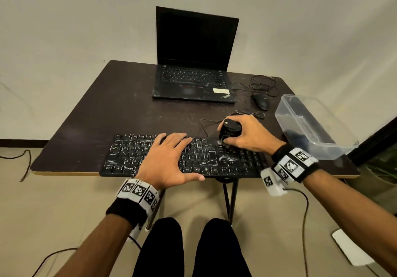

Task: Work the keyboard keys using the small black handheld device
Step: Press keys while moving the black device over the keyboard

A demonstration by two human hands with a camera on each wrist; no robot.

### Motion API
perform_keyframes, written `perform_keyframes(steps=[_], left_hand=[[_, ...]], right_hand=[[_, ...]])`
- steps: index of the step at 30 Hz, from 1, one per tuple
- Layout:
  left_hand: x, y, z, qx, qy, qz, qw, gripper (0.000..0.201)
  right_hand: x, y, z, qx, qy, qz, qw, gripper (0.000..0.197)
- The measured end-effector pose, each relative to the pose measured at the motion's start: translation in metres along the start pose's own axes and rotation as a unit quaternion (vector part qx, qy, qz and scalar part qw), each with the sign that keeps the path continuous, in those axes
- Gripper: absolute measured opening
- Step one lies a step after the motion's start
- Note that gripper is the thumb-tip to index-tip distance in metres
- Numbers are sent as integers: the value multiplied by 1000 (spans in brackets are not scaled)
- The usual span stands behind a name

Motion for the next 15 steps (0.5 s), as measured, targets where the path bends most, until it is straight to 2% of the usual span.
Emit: perform_keyframes(steps=[2,6,10,13,15], left_hand=[[1,0,-1,-2,-5,-3,1000,134],[-1,-1,1,-2,-1,-1,1000,133],[0,0,0,0,-3,-1,1000,133],[0,1,1,4,1,-2,1000,131],[-1,0,1,3,2,3,1000,131]], right_hand=[[-3,10,-5,9,-16,-16,1000,26],[7,-13,12,-14,29,41,999,31],[-1,4,-1,-6,-17,-18,1000,26],[9,-7,12,4,28,40,999,32],[16,-10,11,7,30,41,999,32]])
Point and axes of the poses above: each hand's wrist, its own x-axis away from the middle knuckle, its own y-axis out of the back of the hand, z = x × y, the point moved 8 cm from there along -x, towards the middle knuckle, and after that the axes turned 3 degrees about y, right-handed, at the moved point
